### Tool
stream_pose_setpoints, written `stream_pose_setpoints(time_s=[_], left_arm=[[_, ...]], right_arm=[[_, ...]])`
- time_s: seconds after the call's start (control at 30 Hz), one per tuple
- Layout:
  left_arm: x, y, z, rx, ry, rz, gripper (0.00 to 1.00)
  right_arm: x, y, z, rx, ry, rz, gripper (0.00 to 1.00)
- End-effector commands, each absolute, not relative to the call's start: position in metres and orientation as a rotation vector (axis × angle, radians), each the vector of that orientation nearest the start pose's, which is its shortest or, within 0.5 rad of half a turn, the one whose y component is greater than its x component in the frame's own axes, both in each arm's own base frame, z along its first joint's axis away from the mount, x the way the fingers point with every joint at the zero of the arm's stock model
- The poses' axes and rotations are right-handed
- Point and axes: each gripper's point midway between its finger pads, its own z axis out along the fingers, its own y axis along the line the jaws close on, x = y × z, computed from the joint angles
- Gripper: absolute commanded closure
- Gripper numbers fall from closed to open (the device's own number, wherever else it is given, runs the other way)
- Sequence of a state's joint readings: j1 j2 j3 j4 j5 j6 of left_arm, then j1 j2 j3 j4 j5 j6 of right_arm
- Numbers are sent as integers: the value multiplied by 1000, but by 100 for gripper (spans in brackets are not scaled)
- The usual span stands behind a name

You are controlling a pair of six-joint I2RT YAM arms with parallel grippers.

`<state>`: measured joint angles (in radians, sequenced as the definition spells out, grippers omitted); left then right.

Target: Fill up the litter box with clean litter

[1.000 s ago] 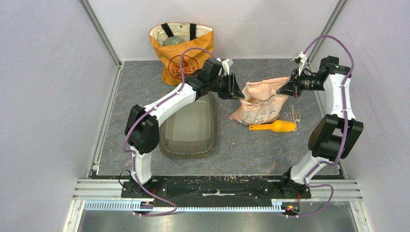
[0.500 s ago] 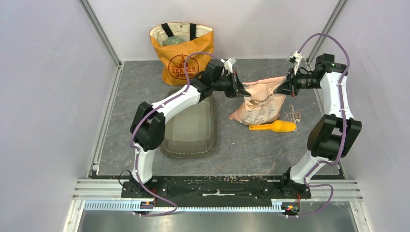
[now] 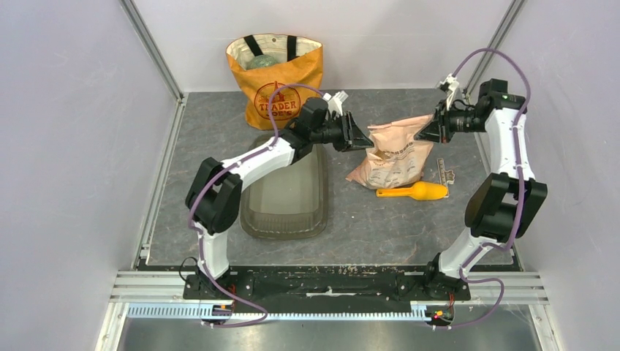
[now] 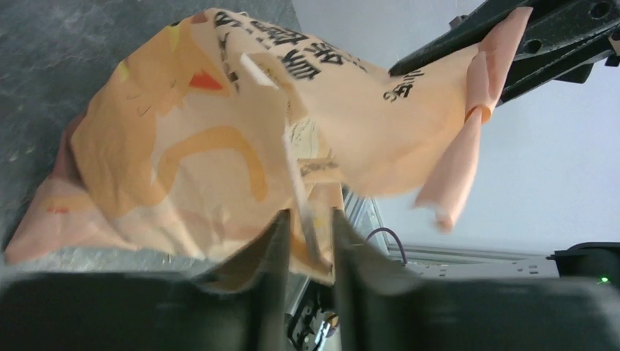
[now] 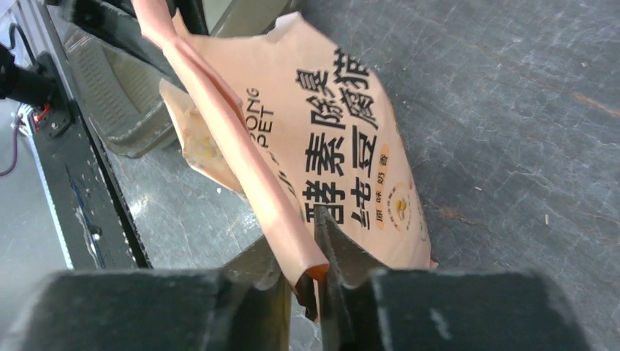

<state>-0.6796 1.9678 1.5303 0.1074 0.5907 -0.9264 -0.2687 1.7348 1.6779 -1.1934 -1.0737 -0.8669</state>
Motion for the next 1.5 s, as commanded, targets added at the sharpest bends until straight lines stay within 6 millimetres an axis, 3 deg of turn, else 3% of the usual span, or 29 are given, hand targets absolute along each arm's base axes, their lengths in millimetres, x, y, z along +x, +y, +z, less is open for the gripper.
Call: stream_pose_setpoints(time_s=[0.0,0.13,0.27,0.37,0.47,0.63,0.77,1.13,1.27,1.47], left_arm=[[350,-409,250,320,2090,-1395,55],[351,-398,251,390,2080,-1319,40],[357,-383,261,412,2072,-1252,23],[365,-362,271,419,2050,-1193,16],[371,-342,276,449,2039,-1115,13],[361,-331,282,541,1997,-1065,13],[355,-331,288,604,1960,-1074,12],[347,-335,309,644,1902,-1123,12],[346,-335,308,634,1914,-1138,12],[346,-340,310,627,1913,-1173,12]], right_arm=[[374,34,275,-833,1876,885,66],[362,29,279,-838,1894,894,37],[354,17,291,-824,1906,826,22],[344,-9,302,-773,1928,730,17],[316,-29,293,-777,1987,675,16],[269,-49,266,-812,2053,644,18],[244,-48,222,-944,2053,647,18],[291,-46,118,-1148,2013,521,12],[304,-46,99,-1228,1918,470,3],[319,-49,79,-1328,1836,463,3]])
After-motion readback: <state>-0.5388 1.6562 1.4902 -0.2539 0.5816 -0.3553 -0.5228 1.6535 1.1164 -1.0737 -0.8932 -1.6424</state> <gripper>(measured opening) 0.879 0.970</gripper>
